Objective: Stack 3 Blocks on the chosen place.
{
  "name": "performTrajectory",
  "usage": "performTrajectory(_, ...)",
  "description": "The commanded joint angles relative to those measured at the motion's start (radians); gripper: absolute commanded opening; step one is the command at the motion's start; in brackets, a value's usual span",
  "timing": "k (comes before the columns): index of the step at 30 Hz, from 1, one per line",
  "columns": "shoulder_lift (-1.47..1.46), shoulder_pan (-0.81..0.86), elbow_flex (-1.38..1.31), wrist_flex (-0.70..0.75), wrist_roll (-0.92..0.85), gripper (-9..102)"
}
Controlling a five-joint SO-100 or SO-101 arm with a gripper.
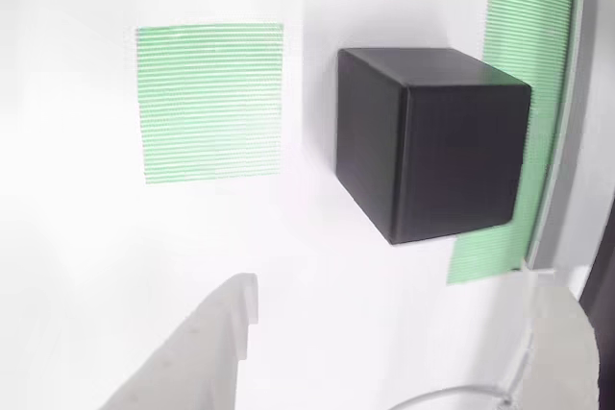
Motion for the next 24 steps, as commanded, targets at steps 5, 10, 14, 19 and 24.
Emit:
performTrajectory(5, -0.126, 0.049, -0.160, 0.017, -0.026, 42)
performTrajectory(10, -0.209, 0.072, -0.282, 0.025, -0.035, 44)
performTrajectory(14, -0.279, 0.064, -0.347, 0.032, -0.035, 44)
performTrajectory(19, -0.367, 0.032, -0.393, 0.041, -0.041, 44)
performTrajectory(24, -0.439, 0.017, -0.460, 0.052, -0.041, 44)
